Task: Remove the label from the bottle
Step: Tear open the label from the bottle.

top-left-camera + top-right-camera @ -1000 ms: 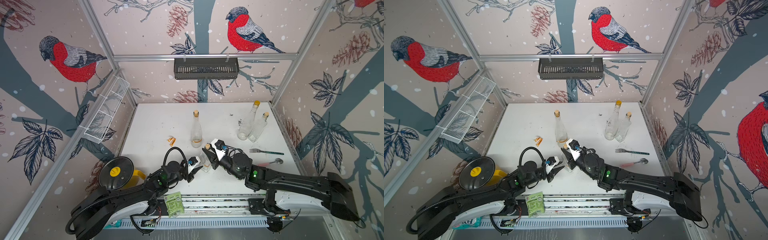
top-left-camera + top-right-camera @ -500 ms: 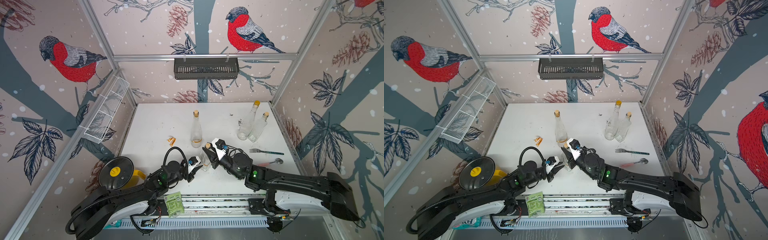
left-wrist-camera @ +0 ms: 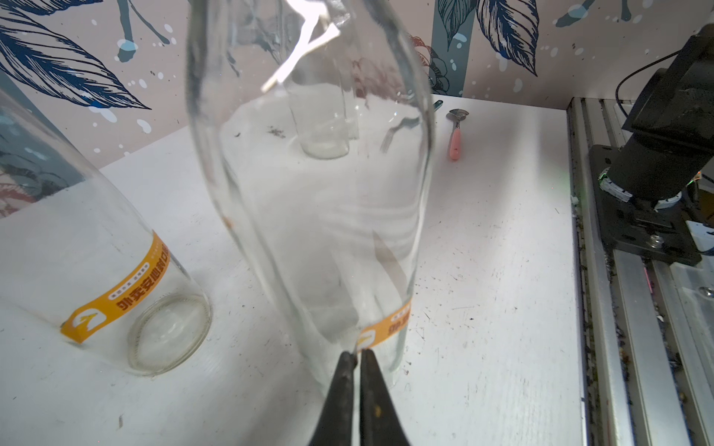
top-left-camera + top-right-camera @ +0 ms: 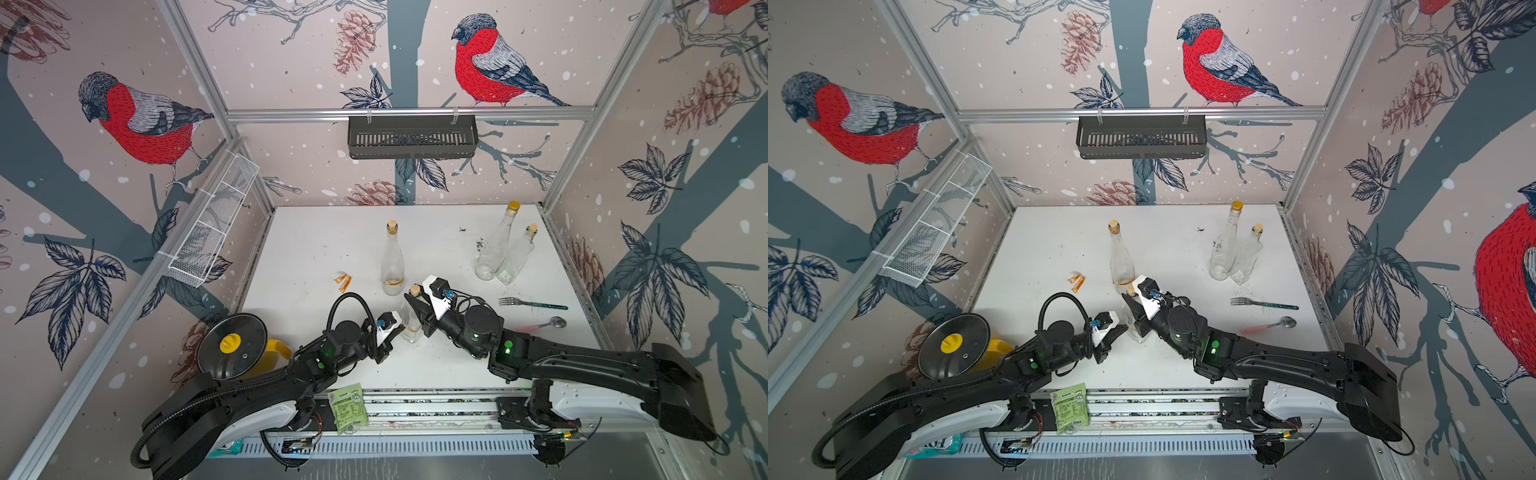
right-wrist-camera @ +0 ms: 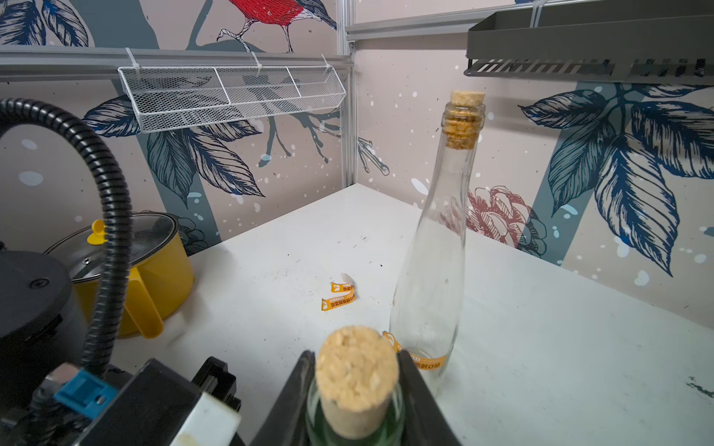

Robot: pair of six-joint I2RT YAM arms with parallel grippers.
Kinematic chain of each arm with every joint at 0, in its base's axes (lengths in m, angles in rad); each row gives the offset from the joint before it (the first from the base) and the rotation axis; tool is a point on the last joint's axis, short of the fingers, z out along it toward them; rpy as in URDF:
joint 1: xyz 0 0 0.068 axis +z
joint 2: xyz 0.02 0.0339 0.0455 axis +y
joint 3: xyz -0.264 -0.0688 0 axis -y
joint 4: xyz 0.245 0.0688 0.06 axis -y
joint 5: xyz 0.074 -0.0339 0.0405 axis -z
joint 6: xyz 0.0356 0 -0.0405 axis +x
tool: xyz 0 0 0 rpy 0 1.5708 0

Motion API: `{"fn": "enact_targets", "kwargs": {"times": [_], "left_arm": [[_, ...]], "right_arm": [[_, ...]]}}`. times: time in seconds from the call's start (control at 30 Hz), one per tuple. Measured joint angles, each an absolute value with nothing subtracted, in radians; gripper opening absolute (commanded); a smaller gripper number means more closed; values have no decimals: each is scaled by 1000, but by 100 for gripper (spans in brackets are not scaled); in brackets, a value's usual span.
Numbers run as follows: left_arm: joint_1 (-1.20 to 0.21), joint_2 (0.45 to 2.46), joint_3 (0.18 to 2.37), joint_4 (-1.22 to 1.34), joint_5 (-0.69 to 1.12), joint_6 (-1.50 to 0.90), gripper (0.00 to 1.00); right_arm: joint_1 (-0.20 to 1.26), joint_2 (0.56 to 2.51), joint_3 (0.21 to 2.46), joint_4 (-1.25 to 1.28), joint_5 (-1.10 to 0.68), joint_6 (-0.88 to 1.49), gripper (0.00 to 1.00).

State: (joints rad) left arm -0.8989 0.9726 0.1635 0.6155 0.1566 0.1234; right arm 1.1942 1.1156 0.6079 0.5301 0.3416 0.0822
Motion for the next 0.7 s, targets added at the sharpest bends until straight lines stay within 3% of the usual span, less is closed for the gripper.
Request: {"fn": "enact_targets", "kwargs": {"times": [0.13,0.7], "left_arm": [[-899,974,168,613,157,124,0],[-899,982,172,592,174,130,0]], "right_arm": [[1194,1116,608,531,348,80,2],[1194,1104,587,537,394,80,1]]}}
